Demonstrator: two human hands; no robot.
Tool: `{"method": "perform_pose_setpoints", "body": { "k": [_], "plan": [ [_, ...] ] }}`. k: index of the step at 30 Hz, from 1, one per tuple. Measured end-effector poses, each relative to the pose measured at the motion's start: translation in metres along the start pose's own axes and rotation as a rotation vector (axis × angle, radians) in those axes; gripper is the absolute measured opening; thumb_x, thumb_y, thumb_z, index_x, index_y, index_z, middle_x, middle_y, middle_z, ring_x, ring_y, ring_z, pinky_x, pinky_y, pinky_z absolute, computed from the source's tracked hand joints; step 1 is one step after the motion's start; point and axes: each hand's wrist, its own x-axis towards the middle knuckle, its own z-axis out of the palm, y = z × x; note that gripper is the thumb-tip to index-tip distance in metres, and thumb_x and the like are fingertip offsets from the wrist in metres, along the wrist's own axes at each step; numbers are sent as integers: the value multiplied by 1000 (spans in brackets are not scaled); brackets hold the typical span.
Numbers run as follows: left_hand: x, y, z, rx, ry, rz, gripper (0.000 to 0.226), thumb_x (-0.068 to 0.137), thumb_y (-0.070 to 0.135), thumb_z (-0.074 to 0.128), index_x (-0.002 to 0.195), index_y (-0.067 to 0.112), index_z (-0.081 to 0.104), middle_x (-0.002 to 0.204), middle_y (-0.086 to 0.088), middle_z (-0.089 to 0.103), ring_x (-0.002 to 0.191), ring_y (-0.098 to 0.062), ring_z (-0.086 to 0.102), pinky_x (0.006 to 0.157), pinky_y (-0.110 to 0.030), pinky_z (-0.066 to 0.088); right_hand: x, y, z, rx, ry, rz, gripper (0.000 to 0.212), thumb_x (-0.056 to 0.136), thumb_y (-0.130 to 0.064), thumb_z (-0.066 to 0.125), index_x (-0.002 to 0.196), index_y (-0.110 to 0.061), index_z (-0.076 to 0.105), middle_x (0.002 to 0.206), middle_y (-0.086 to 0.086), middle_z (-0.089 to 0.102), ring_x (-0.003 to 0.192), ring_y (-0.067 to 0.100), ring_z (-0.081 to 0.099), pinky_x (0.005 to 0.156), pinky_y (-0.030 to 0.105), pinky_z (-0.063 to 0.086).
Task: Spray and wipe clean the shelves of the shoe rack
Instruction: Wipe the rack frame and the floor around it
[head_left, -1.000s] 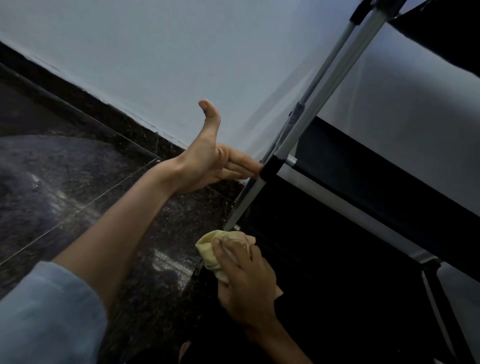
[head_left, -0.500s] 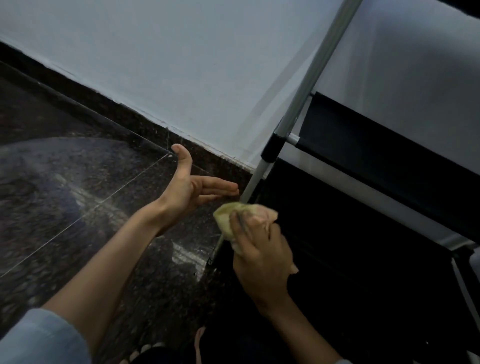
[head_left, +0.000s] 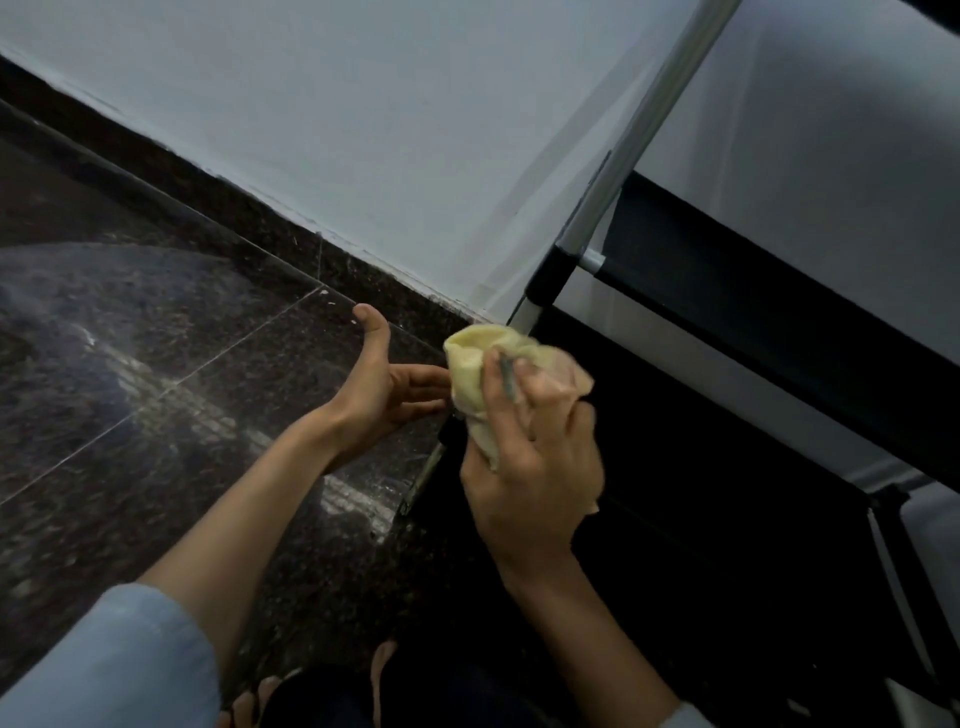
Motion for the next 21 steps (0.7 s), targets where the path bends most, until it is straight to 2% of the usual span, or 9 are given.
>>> {"method": "perform_pose_setpoints", "body": {
  "k": [2, 4, 5, 7, 10, 14, 17, 19, 21],
  "plan": [
    [-2, -6, -1, -47, -25, -17, 119, 71, 75, -25, 114, 10, 66, 109, -9, 70, 108, -22, 61, 103, -31, 37, -24, -7, 7, -80, -171, -62, 50, 69, -23, 80, 118, -21, 70, 115, -1, 67, 83, 27, 57, 63, 31, 49],
    [-3, -9, -4, -7, -26, -31, 119, 69, 75, -26, 111, 15, 68, 118, -5, 66, 124, -26, 51, 116, -43, 20, -53, -12, 10, -83, -388, -79, 54, 57, -24, 85, 110, -25, 73, 108, -5, 69, 81, 25, 64, 59, 29, 50],
    [-3, -9, -5, 23, -24, -33, 118, 69, 74, -26, 109, 18, 69, 119, 0, 66, 129, -25, 46, 116, -43, 14, -64, -13, 11, -57, -478, -58, 56, 52, -26, 86, 106, -27, 74, 105, -7, 69, 82, 24, 65, 56, 28, 50],
    [-3, -7, -5, 68, -21, -19, 115, 71, 72, -27, 101, 21, 72, 105, 10, 70, 123, -18, 49, 110, -33, 18, -76, -8, 9, 3, -568, 18, 58, 46, -26, 87, 103, -29, 74, 102, -8, 68, 82, 23, 66, 51, 28, 51],
    [0, -3, -3, 116, 4, 19, 112, 75, 66, -28, 95, 20, 72, 92, 13, 72, 100, -3, 59, 100, -23, 27, -70, 0, 1, 87, -385, 63, 60, 54, -21, 84, 113, -23, 72, 108, -3, 69, 81, 25, 59, 53, 29, 50],
    [4, -7, 0, 52, 36, 38, 113, 77, 65, -27, 106, 11, 68, 110, -8, 69, 110, -13, 60, 108, -29, 30, -26, 1, 0, 149, -29, 67, 50, 73, -22, 71, 123, -18, 67, 119, -1, 60, 82, 23, 49, 64, 28, 44],
    [1, -11, 0, 6, 17, 35, 114, 76, 68, -26, 108, 12, 67, 112, -11, 69, 111, -17, 61, 101, -26, 36, -18, -5, 14, 23, -50, -28, 45, 76, -22, 72, 121, -17, 68, 112, 3, 68, 80, 25, 50, 61, 31, 46],
    [0, -12, -2, -4, -4, 25, 115, 75, 70, -24, 108, 10, 68, 107, -12, 70, 104, -19, 65, 90, -23, 44, -35, -13, 22, -54, -139, -109, 40, 79, -18, 66, 119, -18, 69, 110, 2, 70, 79, 28, 57, 63, 34, 51],
    [-1, -12, -3, 25, 4, 27, 112, 75, 69, -25, 106, 14, 69, 103, -2, 71, 98, -11, 63, 91, -21, 40, -57, -17, 27, -50, -287, -160, 41, 77, -18, 61, 117, -20, 69, 110, -1, 69, 77, 28, 63, 67, 34, 53]
  ]
}}
